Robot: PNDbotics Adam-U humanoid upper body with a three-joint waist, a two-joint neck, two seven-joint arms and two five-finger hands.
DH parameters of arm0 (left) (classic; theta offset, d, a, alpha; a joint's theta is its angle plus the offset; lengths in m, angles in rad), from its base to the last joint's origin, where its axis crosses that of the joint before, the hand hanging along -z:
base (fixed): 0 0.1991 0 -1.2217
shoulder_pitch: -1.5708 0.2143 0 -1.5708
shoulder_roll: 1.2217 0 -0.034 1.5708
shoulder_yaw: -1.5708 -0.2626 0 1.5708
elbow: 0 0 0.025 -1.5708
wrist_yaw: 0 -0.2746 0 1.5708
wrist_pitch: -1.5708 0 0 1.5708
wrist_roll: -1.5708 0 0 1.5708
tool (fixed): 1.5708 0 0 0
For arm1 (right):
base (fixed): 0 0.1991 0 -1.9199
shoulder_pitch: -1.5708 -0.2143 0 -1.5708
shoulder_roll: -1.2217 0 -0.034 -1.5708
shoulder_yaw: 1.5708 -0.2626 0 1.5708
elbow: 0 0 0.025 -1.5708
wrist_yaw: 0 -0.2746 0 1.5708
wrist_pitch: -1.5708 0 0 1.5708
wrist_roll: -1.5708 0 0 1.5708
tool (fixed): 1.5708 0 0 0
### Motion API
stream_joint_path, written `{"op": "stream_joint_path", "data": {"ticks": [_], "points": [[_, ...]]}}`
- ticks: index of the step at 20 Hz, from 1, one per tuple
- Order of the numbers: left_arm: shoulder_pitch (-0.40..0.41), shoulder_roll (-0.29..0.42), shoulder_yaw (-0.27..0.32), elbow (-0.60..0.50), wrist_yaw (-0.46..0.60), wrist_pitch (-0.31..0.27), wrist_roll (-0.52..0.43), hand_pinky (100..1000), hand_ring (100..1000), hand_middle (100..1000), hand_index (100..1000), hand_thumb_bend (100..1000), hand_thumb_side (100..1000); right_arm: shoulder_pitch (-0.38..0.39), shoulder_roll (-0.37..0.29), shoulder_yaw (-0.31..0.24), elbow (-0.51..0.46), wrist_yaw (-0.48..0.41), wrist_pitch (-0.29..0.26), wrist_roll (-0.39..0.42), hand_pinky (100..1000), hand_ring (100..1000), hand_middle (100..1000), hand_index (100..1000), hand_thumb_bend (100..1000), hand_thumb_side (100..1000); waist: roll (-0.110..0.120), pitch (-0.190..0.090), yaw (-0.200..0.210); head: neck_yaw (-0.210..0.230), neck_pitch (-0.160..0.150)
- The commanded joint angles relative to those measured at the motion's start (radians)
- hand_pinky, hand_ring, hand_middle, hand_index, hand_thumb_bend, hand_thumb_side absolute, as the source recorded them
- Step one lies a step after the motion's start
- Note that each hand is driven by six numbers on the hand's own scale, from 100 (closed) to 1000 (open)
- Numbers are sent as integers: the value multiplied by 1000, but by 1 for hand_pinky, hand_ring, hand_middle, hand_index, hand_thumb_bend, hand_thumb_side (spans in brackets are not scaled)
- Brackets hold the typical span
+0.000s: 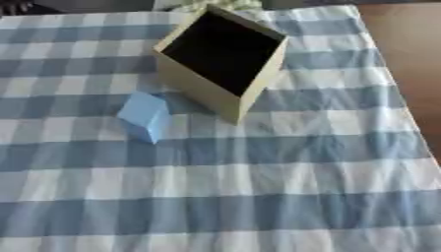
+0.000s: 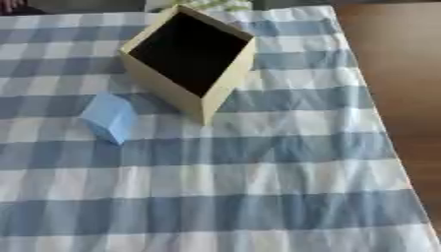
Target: Pick up objects on the table and place them in the box.
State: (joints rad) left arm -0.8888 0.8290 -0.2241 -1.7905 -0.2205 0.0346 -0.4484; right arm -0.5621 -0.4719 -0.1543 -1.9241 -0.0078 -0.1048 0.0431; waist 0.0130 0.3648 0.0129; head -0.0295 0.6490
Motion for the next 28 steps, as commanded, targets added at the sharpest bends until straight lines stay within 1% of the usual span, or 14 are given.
{"op": "stream_joint_path", "data": {"ticks": [1,2,3,4,5,8,12,14,16,21,23,25,27,28], "points": [[-19,33,-15,15,-50,-75,-116,711,795,796,825,191,665,-9,-15,-10,-8,-8,-1,1,735,705,636,832,100,892,-1,-20,-1,-1,-9],[-20,32,-18,20,-63,-100,-145,719,802,800,828,249,638,-10,-15,-10,-8,-9,-1,1,735,705,636,832,100,892,-2,-20,-1,-2,-10],[-22,31,-20,22,-76,-123,-169,724,806,804,837,287,631,-10,-15,-10,-7,-9,-1,2,735,705,636,832,100,892,-2,-20,-1,-3,-10],[-23,31,-23,21,-89,-147,-191,733,816,810,848,352,635,-10,-16,-10,-6,-9,-1,2,735,705,636,832,100,892,-2,-20,-1,-7,-10],[-24,32,-25,20,-101,-170,-213,746,829,819,858,442,655,-10,-16,-10,-6,-9,-2,2,735,705,636,832,100,891,-3,-20,-1,-10,-11],[-30,35,-35,6,-147,-241,-290,764,843,817,863,603,675,-11,-14,-9,-5,-11,-2,3,735,704,635,832,100,891,-3,-20,1,-12,-11],[-39,33,-47,8,-191,-305,-379,773,854,822,878,641,668,-10,-13,-9,-4,-12,-2,5,735,703,634,832,100,890,-4,-22,2,-7,-7],[-42,36,-54,14,-214,-321,-412,771,854,823,883,661,656,-9,-13,-9,-3,-13,-2,5,735,703,633,831,100,890,-4,-22,3,-5,-6],[-46,37,-65,27,-241,-327,-431,775,860,830,889,688,665,-9,-12,-8,-3,-13,-2,6,735,702,633,831,100,890,-3,-24,4,-3,-4],[-74,16,-98,77,-279,-339,-440,773,863,831,886,727,672,-9,-8,-6,-3,-15,-1,9,735,698,628,829,100,888,-4,-27,6,3,-1],[-90,1,-109,106,-298,-343,-432,771,864,834,890,721,674,-9,-6,-6,-4,-16,-1,10,735,697,628,829,100,889,-5,-28,6,6,-1],[-103,-15,-117,136,-317,-344,-421,775,867,837,895,687,674,-8,-5,-6,-4,-16,-1,9,735,697,628,829,100,889,-5,-27,5,8,-2],[-111,-31,-124,165,-334,-343,-409,773,864,838,895,676,666,-8,-4,-7,-4,-16,0,9,735,697,628,829,100,889,-6,-27,5,9,-3],[-113,-38,-128,179,-340,-342,-405,752,846,840,894,678,660,-8,-4,-8,-4,-17,0,8,735,696,627,829,100,889,-6,-26,4,10,-3]]}}
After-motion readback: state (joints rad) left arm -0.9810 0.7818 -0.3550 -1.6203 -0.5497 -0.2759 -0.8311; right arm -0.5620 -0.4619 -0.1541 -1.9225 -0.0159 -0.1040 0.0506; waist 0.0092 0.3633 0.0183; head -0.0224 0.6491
